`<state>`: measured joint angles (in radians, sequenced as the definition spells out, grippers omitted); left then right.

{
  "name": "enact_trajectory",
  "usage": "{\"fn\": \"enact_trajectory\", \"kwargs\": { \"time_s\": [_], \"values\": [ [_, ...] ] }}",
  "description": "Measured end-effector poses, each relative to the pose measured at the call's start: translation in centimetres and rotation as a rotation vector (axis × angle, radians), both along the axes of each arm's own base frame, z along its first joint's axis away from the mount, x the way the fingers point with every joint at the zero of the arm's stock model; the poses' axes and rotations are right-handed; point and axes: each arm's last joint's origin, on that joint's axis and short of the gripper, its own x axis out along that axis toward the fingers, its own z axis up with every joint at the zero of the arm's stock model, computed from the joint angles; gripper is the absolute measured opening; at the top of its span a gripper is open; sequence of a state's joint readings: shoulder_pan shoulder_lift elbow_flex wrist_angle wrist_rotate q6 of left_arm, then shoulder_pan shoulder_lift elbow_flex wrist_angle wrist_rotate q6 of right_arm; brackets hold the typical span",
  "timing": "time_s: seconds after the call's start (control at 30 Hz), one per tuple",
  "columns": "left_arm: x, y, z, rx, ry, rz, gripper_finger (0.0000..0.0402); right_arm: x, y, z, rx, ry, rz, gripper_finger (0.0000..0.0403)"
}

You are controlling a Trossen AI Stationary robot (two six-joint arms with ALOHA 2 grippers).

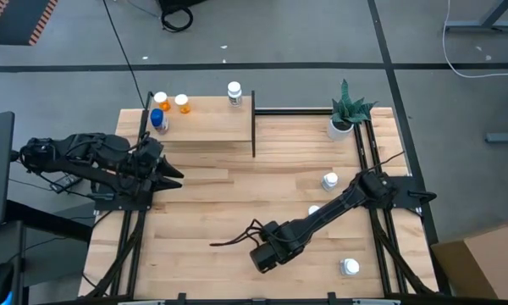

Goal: Pick and place medicine bottles onto shelf by color
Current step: Put the pink pill bottle on the shelf

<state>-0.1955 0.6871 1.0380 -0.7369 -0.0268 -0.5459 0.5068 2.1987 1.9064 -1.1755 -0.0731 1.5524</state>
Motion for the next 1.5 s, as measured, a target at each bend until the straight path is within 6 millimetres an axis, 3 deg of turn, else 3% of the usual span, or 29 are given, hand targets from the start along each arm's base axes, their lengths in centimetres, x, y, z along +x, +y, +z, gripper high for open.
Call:
{"fn": "enact_trajectory", "kwargs": {
  "time_s": [0.37, 0.6, 0.87, 1.03, 1.23, 1.5],
  "values": [
    [0.0, 0.0, -0.1, -0.016, 0.011, 0.007, 0.0174, 0.4, -0.3, -0.5, 0.003, -0.003, -0.005, 0.0266],
    [-0.1, 0.0, -0.2, -0.014, 0.021, 0.007, 0.0174, 0.4, -0.2, -0.5, 0.017, 0.007, -0.024, 0.0179],
    [-0.2, 0.0, -0.4, -0.009, 0.045, 0.006, 0.0174, 1.4, -1.6, -0.1, 0.042, -0.020, 0.000, 0.0175],
    [-1.2, 0.2, 0.0, -0.010, 0.017, 0.004, 0.0174, 3.9, -5.5, 1.7, 0.026, -0.115, 0.017, 0.0175],
    [-3.0, 0.7, 1.8, 0.024, -0.089, 0.009, 0.0173, 6.7, -12.7, 3.5, -0.013, -0.229, 0.072, 0.0175],
    [-3.9, 1.0, 2.4, 0.035, -0.127, 0.066, 0.0172, 8.2, -21.1, 6.1, -0.096, -0.356, 0.159, 0.0175]
  ]
}}
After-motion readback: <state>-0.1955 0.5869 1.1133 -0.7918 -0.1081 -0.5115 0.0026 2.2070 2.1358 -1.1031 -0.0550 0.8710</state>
